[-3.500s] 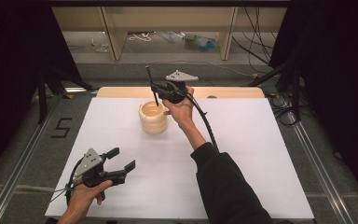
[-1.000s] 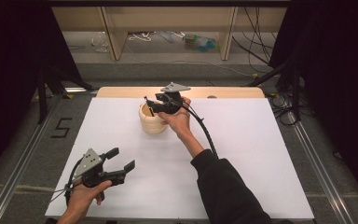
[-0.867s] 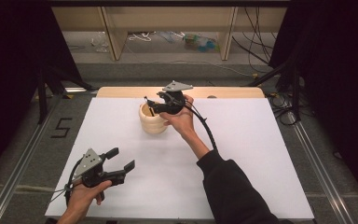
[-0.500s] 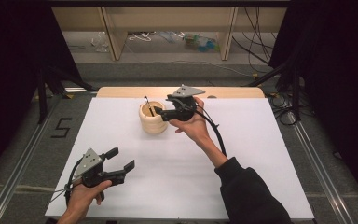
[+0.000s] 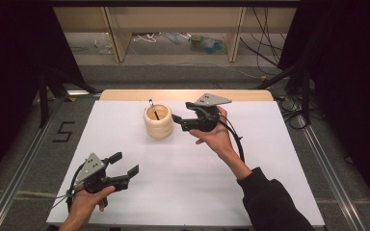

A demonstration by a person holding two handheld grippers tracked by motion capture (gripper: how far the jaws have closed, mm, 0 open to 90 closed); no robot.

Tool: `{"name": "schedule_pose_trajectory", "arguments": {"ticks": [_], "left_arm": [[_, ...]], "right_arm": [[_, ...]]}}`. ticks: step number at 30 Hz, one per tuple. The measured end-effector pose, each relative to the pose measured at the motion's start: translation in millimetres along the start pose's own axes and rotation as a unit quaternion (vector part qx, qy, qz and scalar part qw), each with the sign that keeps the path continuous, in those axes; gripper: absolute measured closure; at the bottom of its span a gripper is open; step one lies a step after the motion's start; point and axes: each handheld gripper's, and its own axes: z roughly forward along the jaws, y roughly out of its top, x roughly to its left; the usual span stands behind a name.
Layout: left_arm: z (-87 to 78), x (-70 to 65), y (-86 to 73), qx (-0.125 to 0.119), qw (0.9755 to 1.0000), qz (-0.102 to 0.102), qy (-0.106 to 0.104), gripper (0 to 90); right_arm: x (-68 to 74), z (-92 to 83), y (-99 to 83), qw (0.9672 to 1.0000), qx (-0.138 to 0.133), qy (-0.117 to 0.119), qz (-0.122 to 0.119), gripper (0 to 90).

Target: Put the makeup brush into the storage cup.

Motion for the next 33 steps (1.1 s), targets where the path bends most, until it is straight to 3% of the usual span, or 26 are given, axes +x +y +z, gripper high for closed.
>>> {"name": "schedule_pose_trajectory", "arguments": {"ticks": [3, 7, 8, 33], "left_arm": [[-0.2, -1.7, -0.5, 0.002, 0.9999, -0.011, -0.006, 18.0], [-0.3, -1.8, -0.6, 0.002, 0.9999, -0.011, -0.007, 17.9], [-0.2, 2.1, 0.7, -0.003, 0.9999, 0.014, 0.007, 18.0], [-0.3, 2.0, 0.8, -0.004, 0.9999, 0.013, 0.007, 17.9]], "right_arm": [[3.0, -5.2, -2.9, 1.0000, 0.004, 0.001, -0.007, 28.2], [4.4, -8.4, -4.3, 1.0000, 0.002, 0.000, -0.006, 27.6], [5.4, -10.8, -5.0, 1.0000, 0.002, 0.002, -0.007, 27.6], [6.7, -37.8, -22.3, 0.9999, 0.010, -0.006, 0.005, 22.8]]}}
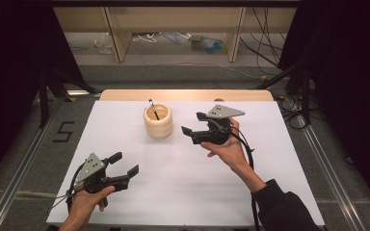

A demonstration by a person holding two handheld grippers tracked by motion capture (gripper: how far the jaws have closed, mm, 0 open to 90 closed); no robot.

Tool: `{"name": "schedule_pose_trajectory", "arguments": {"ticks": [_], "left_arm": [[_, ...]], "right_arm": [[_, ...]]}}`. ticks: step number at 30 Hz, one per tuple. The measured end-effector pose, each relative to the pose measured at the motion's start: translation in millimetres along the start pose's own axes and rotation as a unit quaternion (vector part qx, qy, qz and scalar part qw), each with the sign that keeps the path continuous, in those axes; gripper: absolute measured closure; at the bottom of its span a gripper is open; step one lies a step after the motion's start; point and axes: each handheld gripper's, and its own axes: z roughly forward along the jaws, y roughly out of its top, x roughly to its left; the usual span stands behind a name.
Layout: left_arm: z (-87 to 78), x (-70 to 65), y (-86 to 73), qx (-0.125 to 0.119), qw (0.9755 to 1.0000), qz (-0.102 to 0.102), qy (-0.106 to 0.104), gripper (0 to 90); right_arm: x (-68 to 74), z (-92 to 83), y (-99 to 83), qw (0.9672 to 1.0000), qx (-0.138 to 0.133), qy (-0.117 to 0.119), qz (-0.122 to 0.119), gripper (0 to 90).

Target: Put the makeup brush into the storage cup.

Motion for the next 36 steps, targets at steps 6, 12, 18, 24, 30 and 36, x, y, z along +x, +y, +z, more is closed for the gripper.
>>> {"name": "schedule_pose_trajectory", "arguments": {"ticks": [6, 12, 18, 24, 30, 36], "left_arm": [[-0.3, -0.2, 0.2, -0.001, 1.0000, 0.000, 0.001, 17.9], [-0.4, -0.2, 0.3, -0.002, 1.0000, 0.000, 0.002, 17.9], [-0.3, 0.7, 0.0, -0.001, 1.0000, 0.001, 0.005, 17.9], [-0.4, 0.4, 0.1, -0.001, 1.0000, 0.002, 0.005, 17.9], [-0.3, 0.9, -0.1, -0.001, 1.0000, 0.002, 0.005, 18.0], [-0.3, 0.9, -0.1, -0.001, 1.0000, 0.002, 0.005, 17.9]], "right_arm": [[2.4, -8.6, -4.1, 1.0000, 0.003, 0.000, 0.000, 22.5], [2.2, -19.6, -11.5, 1.0000, 0.001, -0.002, 0.000, 22.6], [2.7, -29.7, -18.9, 1.0000, -0.003, -0.007, 0.004, 20.6], [3.6, -39.4, -26.3, 0.9999, -0.004, -0.006, 0.010, 19.1], [3.2, -49.6, -33.8, 0.9999, -0.004, -0.011, 0.011, 18.6], [1.6, -58.6, -41.7, 0.9997, -0.008, -0.016, 0.019, 18.2]]}}
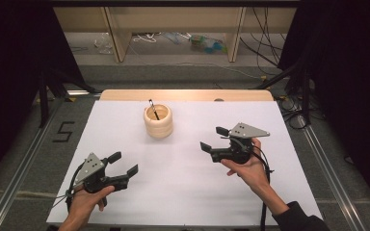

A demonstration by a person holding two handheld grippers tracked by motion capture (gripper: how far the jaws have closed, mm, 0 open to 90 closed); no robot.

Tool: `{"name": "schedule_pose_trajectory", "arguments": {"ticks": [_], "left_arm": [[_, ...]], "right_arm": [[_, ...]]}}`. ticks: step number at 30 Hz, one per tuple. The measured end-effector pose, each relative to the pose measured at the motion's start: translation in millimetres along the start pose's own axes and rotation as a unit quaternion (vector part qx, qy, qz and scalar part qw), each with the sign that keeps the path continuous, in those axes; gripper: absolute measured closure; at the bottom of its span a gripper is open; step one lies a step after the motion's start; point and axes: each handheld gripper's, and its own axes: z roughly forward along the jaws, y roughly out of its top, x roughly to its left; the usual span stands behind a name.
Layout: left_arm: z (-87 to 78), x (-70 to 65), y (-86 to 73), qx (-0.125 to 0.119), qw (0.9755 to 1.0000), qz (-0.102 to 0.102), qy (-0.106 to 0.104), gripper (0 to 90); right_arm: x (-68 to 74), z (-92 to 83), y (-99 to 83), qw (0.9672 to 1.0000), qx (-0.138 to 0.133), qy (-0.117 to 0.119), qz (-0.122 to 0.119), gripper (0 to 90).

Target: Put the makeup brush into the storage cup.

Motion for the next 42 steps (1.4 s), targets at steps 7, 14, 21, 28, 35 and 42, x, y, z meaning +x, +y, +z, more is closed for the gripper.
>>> {"name": "schedule_pose_trajectory", "arguments": {"ticks": [7, 14, 21, 28, 35, 42], "left_arm": [[0.0, 0.1, 0.1, 0.000, 1.0000, 0.000, 0.000, 17.9], [0.1, 0.3, -0.1, 0.000, 1.0000, 0.000, 0.000, 18.0], [0.1, 0.2, -0.1, 0.001, 1.0000, 0.001, 0.001, 18.0], [0.1, 0.4, 0.0, -0.001, 1.0000, 0.000, 0.001, 18.0], [0.0, 0.3, 0.0, -0.001, 1.0000, 0.001, 0.000, 17.9], [0.0, 0.3, 0.0, -0.001, 1.0000, 0.001, 0.001, 17.9]], "right_arm": [[-0.8, -8.0, -8.7, 0.9999, -0.002, -0.009, 0.005, 16.6], [-1.2, -17.9, -13.1, 0.9997, -0.009, -0.019, 0.008, 16.0], [2.2, -26.3, -24.5, 0.9994, -0.015, -0.026, 0.018, 16.0], [9.2, -32.5, -29.5, 0.9997, -0.007, -0.024, 0.009, 16.0], [14.7, -36.8, -35.0, 0.9997, -0.003, -0.024, 0.002, 16.0], [17.1, -42.7, -39.4, 0.9997, 0.000, -0.026, 0.006, 16.0]]}}
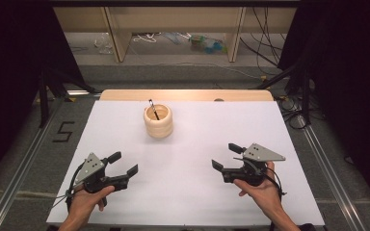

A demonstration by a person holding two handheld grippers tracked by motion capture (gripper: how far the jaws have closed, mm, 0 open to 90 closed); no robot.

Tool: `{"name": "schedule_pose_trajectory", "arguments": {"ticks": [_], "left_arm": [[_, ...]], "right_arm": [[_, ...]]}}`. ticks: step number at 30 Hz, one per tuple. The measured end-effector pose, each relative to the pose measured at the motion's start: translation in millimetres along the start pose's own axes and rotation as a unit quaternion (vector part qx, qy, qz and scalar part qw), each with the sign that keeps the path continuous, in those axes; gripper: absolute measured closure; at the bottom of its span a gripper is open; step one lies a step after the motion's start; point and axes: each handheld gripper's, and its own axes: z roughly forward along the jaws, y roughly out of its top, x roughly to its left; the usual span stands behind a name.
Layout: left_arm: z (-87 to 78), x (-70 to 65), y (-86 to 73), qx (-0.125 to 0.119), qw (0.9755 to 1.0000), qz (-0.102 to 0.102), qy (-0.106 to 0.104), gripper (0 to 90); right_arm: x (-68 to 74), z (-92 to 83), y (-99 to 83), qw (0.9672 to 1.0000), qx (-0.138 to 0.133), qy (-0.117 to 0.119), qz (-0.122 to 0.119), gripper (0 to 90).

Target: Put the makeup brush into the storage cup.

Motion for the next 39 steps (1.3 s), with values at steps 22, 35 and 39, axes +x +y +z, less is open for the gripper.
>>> {"name": "schedule_pose_trajectory", "arguments": {"ticks": [22, 35, 39], "left_arm": [[-1.5, -1.0, 0.4, -0.002, 1.0000, 0.002, -0.002, 17.9], [-1.3, -2.3, 0.6, -0.004, 1.0000, 0.003, -0.007, 17.1], [-1.3, -2.1, 0.8, -0.003, 1.0000, 0.002, -0.007, 17.1]], "right_arm": [[1.9, -17.3, -13.7, 0.9998, -0.007, -0.017, 0.000, 15.9], [4.5, -26.0, -16.2, 0.9998, -0.006, -0.018, 0.000, 16.0], [4.1, -25.6, -16.5, 0.9998, -0.008, -0.020, 0.001, 16.0]]}}
